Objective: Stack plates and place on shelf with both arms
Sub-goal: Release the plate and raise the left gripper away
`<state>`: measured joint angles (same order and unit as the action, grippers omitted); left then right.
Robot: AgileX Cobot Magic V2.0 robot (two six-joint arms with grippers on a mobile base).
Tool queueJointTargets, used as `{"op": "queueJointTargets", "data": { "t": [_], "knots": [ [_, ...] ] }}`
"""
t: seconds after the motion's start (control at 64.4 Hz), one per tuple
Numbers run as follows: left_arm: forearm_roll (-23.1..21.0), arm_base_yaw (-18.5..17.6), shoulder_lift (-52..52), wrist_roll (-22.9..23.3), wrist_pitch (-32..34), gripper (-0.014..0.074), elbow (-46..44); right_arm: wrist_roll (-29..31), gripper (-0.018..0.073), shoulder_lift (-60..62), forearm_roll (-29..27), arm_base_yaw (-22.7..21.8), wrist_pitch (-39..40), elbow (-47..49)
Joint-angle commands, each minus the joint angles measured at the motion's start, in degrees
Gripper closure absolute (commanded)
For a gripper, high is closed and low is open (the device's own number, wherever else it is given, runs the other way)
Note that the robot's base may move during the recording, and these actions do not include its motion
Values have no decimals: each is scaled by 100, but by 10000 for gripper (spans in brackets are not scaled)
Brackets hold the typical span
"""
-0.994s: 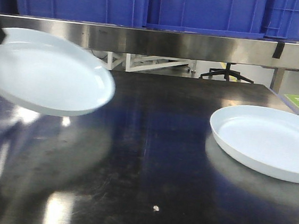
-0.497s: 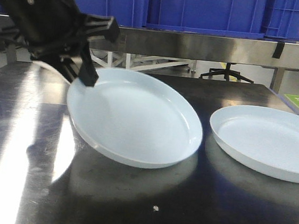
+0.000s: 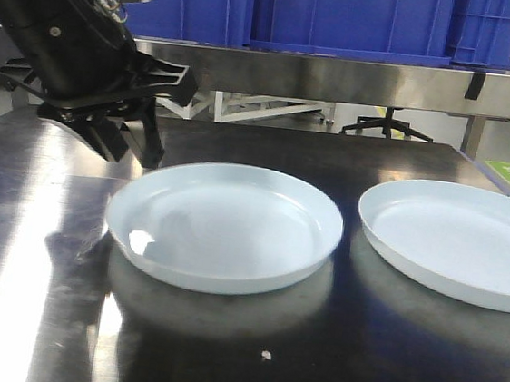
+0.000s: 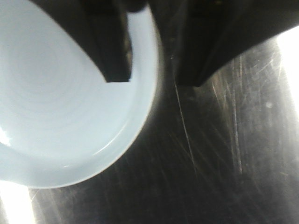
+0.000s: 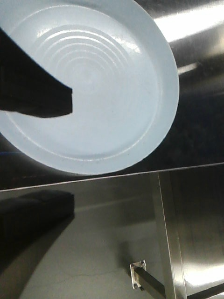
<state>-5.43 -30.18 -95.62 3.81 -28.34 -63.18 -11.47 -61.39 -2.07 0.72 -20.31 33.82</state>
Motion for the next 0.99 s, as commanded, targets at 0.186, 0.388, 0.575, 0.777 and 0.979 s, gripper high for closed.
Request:
{"op": "queueJointTargets", "data": {
  "t": [0.186, 0.388, 0.575, 0.777, 0.979],
  "knots": [
    [24, 59, 337, 74, -273, 523, -696, 33, 95, 64, 49, -13, 326, 200],
    [36, 681, 1080, 284, -143, 511, -777, 33, 95, 64, 49, -13, 326, 200],
    [236, 1623, 1979, 284, -274, 511, -678, 33, 95, 64, 49, -13, 326, 200],
    [283, 2561, 2927, 284, -250, 511, -134, 33, 95, 64, 49, -13, 326, 200],
    [380, 2661, 3689, 284, -133, 511, 838, 33, 95, 64, 49, -13, 326, 200]
  ]
}}
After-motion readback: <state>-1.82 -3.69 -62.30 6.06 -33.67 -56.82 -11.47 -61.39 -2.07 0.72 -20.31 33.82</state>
